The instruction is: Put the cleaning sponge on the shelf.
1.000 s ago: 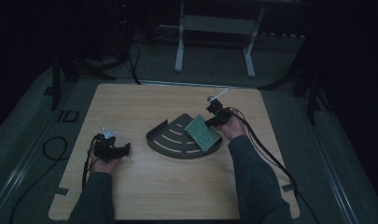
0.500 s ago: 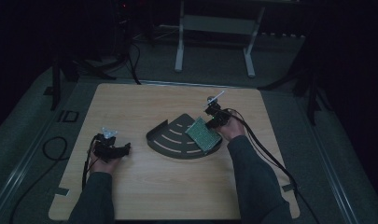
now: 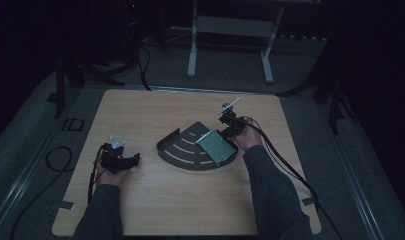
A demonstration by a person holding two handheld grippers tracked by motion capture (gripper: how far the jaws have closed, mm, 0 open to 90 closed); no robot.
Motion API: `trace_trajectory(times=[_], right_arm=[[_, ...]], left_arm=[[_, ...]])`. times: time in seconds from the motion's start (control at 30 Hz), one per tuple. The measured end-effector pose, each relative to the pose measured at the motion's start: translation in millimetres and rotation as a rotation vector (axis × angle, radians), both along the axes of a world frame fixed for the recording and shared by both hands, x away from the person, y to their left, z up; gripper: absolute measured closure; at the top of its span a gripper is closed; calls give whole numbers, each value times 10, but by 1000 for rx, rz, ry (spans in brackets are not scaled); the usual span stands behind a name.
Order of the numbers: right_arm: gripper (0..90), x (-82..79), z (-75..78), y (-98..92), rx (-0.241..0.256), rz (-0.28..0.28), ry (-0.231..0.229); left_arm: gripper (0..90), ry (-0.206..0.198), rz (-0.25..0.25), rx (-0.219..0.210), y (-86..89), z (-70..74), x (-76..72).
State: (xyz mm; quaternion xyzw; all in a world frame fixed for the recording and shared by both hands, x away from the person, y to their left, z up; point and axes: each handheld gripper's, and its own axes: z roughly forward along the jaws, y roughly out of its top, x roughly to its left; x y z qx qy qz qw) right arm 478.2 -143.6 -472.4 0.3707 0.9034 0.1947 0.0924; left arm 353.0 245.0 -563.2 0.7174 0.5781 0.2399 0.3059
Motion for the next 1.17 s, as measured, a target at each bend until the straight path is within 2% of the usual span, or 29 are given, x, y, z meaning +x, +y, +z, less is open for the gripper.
trace_trajectory(times=[0.3,0.47,0.57,0.67,0.73,0.83,0.97,1.17], right_arm=[[887,-16,44,-27,6,-6,-9],[780,-52,108,-70,15,-11,-35],[681,-69,124,-126,40,-20,-35],[618,-79,119,-203,53,-40,-33],[604,-81,115,-232,58,-45,-34],[564,-113,111,-362,97,-71,-16],[541,-157,122,-472,121,-95,-18],[506,-268,100,-614,125,-102,-24]], left_arm=[[203,0,0,0,0,0,0],[203,0,0,0,0,0,0],[202,0,0,0,0,0,0],[203,0,0,0,0,0,0],[203,0,0,0,0,0,0],[202,0,0,0,0,0,0],[202,0,0,0,0,0,0],[202,1,0,0,0,0,0]])
